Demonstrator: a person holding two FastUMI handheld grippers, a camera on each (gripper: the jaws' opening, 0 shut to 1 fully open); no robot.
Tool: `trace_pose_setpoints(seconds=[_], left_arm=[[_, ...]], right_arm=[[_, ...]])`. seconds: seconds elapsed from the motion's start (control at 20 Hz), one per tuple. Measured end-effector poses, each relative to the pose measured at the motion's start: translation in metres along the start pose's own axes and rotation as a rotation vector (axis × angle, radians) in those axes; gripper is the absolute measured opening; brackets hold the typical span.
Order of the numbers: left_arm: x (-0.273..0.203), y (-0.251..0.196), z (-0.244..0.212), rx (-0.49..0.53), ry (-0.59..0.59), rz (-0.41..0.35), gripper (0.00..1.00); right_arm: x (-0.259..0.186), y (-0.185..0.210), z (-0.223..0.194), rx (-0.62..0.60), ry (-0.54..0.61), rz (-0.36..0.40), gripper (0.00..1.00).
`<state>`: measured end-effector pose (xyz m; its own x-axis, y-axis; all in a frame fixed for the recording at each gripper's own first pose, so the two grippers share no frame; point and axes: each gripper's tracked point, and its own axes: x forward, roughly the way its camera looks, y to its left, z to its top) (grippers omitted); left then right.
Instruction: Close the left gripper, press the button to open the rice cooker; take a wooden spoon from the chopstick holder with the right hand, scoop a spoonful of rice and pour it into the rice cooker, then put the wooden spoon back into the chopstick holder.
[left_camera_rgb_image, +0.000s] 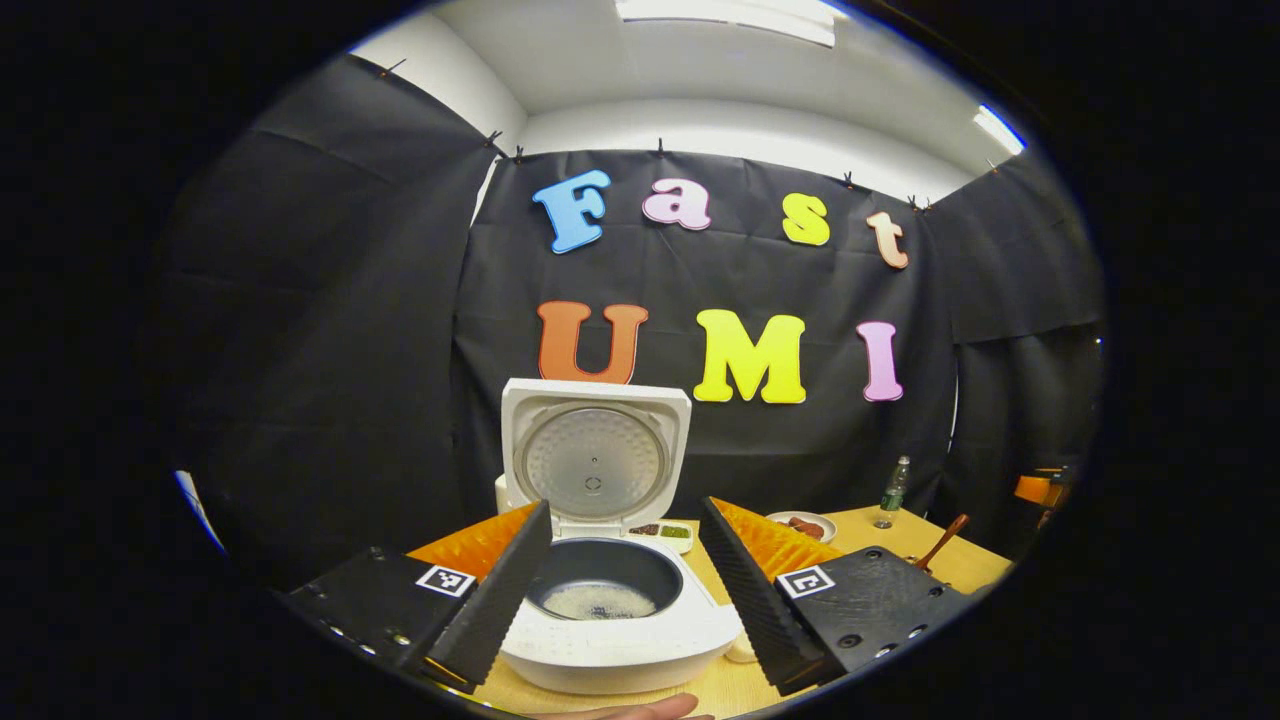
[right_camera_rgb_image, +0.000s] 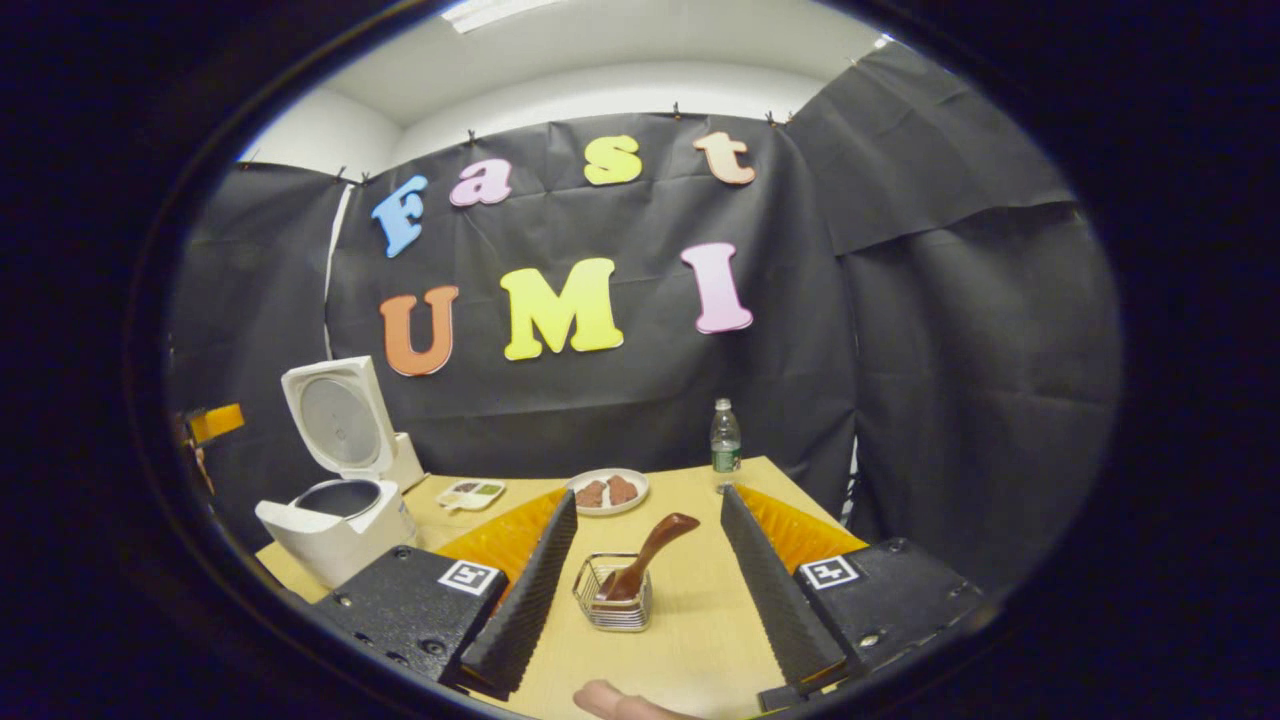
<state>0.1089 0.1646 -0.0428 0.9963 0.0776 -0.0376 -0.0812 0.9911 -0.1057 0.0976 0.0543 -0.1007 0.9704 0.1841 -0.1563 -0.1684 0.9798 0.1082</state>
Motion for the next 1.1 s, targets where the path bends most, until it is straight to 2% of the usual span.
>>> trace_pose_setpoints(seconds=[0.25,0.4,0.45,0.55,0.65,0.75,0.85,1.0,1.1], left_arm=[[0.035,0.005,0.023,-0.039,0.014,-0.016,0.94],[0.065,0.012,0.048,-0.026,-0.022,-0.023,0.94],[0.077,0.014,0.051,-0.022,-0.020,-0.023,0.94],[0.101,0.023,0.059,-0.009,-0.025,-0.005,0.94],[0.126,0.026,0.065,0.002,-0.028,0.003,0.94],[0.149,0.026,0.075,0.002,-0.037,-0.005,0.94],[0.173,0.026,0.080,0.014,-0.037,-0.004,0.94],[0.205,0.031,0.089,0.050,-0.037,0.028,0.94],[0.222,0.029,0.102,0.060,-0.093,0.042,0.94]], right_arm=[[-0.032,0.023,0.028,-0.074,-0.073,0.051,0.94],[-0.030,0.038,0.025,-0.118,-0.060,0.090,0.94],[-0.026,0.040,0.021,-0.135,-0.039,0.091,0.89],[-0.022,0.039,0.019,-0.148,-0.020,0.088,0.91],[-0.016,0.037,0.018,-0.132,-0.012,0.076,0.98],[-0.011,0.036,0.014,-0.102,-0.003,0.072,0.96],[-0.008,0.040,0.006,-0.077,0.014,0.090,0.98],[-0.006,0.044,0.007,-0.014,0.006,0.116,0.96],[-0.005,0.044,0.005,0.006,-0.009,0.131,0.98]])
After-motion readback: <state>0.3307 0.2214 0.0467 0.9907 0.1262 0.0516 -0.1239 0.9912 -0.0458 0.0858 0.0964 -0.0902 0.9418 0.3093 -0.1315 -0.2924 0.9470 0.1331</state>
